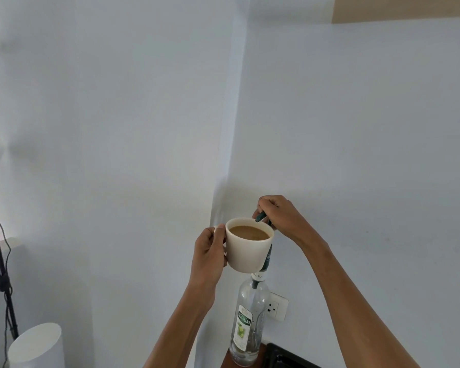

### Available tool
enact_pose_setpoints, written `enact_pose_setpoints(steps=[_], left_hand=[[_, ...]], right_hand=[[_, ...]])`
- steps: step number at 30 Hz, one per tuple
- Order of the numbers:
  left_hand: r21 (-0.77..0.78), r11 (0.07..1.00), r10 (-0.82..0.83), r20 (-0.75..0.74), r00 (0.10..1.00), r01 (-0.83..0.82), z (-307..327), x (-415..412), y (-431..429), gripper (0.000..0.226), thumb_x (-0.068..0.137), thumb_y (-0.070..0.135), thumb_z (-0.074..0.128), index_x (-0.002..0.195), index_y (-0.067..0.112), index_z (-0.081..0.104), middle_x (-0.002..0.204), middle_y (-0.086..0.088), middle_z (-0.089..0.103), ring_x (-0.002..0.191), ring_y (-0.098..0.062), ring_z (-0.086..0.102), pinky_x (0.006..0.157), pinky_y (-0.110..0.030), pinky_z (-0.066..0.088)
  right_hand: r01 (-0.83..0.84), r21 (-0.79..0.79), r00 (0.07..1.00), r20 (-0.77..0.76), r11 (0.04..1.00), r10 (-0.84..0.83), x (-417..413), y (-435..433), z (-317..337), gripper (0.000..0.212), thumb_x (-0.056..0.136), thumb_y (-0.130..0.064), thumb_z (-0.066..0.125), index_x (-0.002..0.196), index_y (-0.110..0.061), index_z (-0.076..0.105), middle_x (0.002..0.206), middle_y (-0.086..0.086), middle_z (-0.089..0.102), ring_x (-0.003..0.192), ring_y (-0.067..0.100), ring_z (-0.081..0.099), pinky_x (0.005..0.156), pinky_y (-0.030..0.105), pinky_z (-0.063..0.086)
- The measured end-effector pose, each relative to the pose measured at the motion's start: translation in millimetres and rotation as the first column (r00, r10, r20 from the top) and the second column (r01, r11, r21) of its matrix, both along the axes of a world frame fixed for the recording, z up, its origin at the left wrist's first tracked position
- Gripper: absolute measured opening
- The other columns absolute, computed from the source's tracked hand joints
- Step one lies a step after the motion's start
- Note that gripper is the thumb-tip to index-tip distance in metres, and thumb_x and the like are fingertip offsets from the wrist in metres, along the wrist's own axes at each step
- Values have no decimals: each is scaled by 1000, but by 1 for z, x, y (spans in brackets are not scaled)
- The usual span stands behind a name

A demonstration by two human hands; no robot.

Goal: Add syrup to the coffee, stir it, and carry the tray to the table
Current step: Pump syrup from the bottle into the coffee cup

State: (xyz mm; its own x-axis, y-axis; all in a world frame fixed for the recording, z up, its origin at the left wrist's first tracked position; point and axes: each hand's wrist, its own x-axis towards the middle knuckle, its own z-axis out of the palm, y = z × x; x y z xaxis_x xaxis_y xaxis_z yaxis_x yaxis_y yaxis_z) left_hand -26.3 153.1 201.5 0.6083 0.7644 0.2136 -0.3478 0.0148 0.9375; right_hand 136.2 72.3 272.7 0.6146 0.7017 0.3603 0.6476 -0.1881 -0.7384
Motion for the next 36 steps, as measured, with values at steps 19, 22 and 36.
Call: enact_pose_setpoints(steps=[19,22,36], left_hand=[[19,1000,-10,20,1000,10,3,-2,2,32,104,31,47,82,10,55,54,17,48,50,-2,42,45,-14,37],[18,1000,-14,23,1000,13,3,-2,2,32,104,31,47,80,11,54,53,16,47,49,-2,41,45,-14,36],[19,1000,-8,8,1000,8,3,0,3,33,103,33,47,84,9,57,55,15,49,50,-2,42,46,-15,38]], right_hand=[[-12,-30,997,75,999,14,1,-2,-1,27,93,-15,41,67,-10,45,76,15,53,56,12,46,44,11,41],[-17,-32,997,78,999,19,0,-3,0,28,94,-13,41,66,-10,43,74,15,52,48,5,45,43,10,38],[-29,-75,999,17,997,31,-5,-7,9,27,96,-13,40,71,-8,51,75,13,57,47,-2,56,46,13,46]])
